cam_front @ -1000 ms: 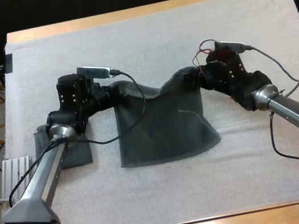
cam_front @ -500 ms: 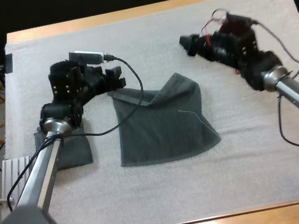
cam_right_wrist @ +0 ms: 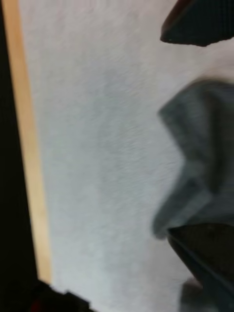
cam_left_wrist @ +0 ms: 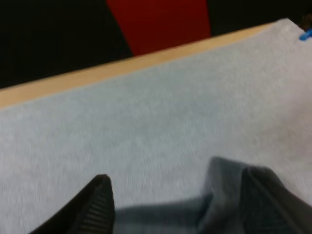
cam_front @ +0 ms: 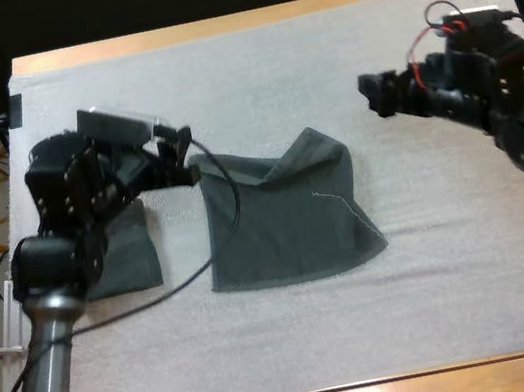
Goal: Pick towel from pile fold and stack
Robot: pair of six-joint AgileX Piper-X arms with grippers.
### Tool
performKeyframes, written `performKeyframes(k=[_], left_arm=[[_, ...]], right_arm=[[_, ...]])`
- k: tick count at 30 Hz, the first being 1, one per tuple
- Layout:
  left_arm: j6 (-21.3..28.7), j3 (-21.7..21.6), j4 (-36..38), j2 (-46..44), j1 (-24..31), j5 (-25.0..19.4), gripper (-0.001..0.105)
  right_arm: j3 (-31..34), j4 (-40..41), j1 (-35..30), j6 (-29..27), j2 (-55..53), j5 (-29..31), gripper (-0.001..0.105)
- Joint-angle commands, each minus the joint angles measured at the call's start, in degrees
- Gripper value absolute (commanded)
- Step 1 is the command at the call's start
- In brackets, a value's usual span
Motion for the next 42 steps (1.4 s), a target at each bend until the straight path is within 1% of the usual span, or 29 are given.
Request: performKeyframes(k=[1,5,7,8,10,13,14,16,19,22,25,26,28,32,35,37,39,40,42], left_arm=[[0.2,-0.3,3.0,-1.6,0.0,0.0,0.056],[0.5,-0.3,10.1,-5.1,0.0,0.5,0.056],[2.2,-0.3,15.3,-6.9,0.0,0.9,0.056],[2.8,-0.3,16.4,-7.2,0.0,0.9,0.056],[3.8,-0.2,21.1,-7.7,0.0,0.9,0.056],[4.6,1.0,24.7,-7.7,0.0,0.9,0.056],[4.6,1.6,24.9,-7.7,0.0,0.9,0.056],[4.6,4.0,25.0,-7.7,0.0,0.9,0.056],[4.6,7.6,24.3,-7.7,0.0,0.9,0.056],[4.6,11.2,22.0,-7.7,0.0,0.9,0.056],[3.8,15.0,18.6,-7.7,0.0,0.9,0.056],[3.5,15.5,17.9,-7.7,0.0,1.1,0.056],[2.6,17.8,16.1,-7.7,0.0,1.8,0.056],[1.4,19.7,15.5,-7.7,0.0,3.6,0.056],[1.4,19.8,15.6,-7.7,0.0,3.7,0.056],[1.4,19.8,15.4,-7.7,0.0,3.7,0.056],[1.4,19.8,15.4,-7.7,0.0,3.7,0.056],[1.4,19.8,15.4,-7.7,0.0,3.7,0.056],[1.4,19.8,15.4,-7.7,0.0,3.7,0.056]], right_arm=[[-0.7,4.0,0.0,-1.1,-1.8,-0.5,0.072],[-0.7,11.4,0.1,-1.1,-5.1,-0.6,0.072],[-0.5,15.5,0.1,-1.2,-6.1,-0.6,0.072],[-0.3,16.2,0.1,-1.4,-6.2,-0.6,0.072],[1.1,17.9,0.1,-2.4,-6.5,-0.6,0.072],[4.2,17.7,0.1,-2.4,-6.3,-2.3,0.072],[5.2,17.2,0.1,-2.4,-6.4,-3.4,0.072],[8.2,16.1,0.1,-2.4,-6.1,-6.9,0.072],[12.3,15.9,0.1,-2.4,-5.3,-8.2,0.072],[15.2,15.2,0.1,-2.4,-3.5,-8.4,0.072],[16.9,13.0,0.1,-2.4,-0.6,-9.7,0.072],[17.1,12.4,0.1,-2.4,0.1,-10.3,0.072],[17.4,10.6,0.1,-2.0,3.4,-12.5,0.072],[17.4,8.4,0.1,-0.6,8.9,-15.5,0.072],[17.4,8.0,0.1,-0.6,12.9,-18.2,0.066],[17.4,8.3,0.1,-0.6,15.5,-20.0,0.056],[17.4,8.4,0.1,-0.6,17.1,-22.0,0.048],[17.4,8.3,0.1,-0.6,17.7,-23.5,0.045],[17.4,8.0,0.1,-0.6,18.6,-25.1,0.045]])
